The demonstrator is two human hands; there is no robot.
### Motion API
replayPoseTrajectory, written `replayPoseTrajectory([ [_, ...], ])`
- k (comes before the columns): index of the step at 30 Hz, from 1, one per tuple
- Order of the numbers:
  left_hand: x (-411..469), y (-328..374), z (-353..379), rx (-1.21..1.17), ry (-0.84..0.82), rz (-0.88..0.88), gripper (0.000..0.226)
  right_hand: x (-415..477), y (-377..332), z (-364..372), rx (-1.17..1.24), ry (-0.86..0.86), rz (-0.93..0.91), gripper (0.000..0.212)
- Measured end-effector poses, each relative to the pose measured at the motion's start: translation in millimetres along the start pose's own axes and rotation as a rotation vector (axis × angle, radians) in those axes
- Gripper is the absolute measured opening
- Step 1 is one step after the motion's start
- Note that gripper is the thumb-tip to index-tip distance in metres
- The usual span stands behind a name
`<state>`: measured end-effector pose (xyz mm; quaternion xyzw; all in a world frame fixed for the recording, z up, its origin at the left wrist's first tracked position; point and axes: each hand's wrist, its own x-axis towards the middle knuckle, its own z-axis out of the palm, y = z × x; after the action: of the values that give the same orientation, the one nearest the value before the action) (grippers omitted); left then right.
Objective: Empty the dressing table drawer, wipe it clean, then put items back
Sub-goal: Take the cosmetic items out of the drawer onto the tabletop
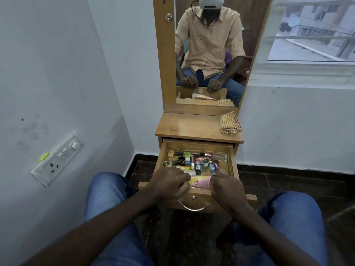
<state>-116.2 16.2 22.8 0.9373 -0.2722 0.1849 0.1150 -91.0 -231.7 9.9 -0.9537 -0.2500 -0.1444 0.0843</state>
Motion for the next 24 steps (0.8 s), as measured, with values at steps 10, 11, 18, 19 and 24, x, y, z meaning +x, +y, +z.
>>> replayPoseTrajectory([
  [10,29,-26,-1,-0.132,0.035,-0.264,0.026,21,-2,-18,0.064,-0.142,0.023,0.012],
  [11,35,-33,2,-0.124,0.029,-0.339,0.025,30,-2,-18,0.081,-0.115,0.041,0.011],
  [18,77,-77,28,0.038,-0.115,-0.457,0.029,128,-1,4,0.131,-0.026,0.178,0.016],
  [19,81,-79,32,0.068,-0.154,-0.434,0.03,138,-2,7,0.109,-0.062,0.175,0.015],
  [24,94,-94,53,0.211,-0.32,-0.411,0.023,167,-5,34,0.012,-0.269,0.07,0.011],
])
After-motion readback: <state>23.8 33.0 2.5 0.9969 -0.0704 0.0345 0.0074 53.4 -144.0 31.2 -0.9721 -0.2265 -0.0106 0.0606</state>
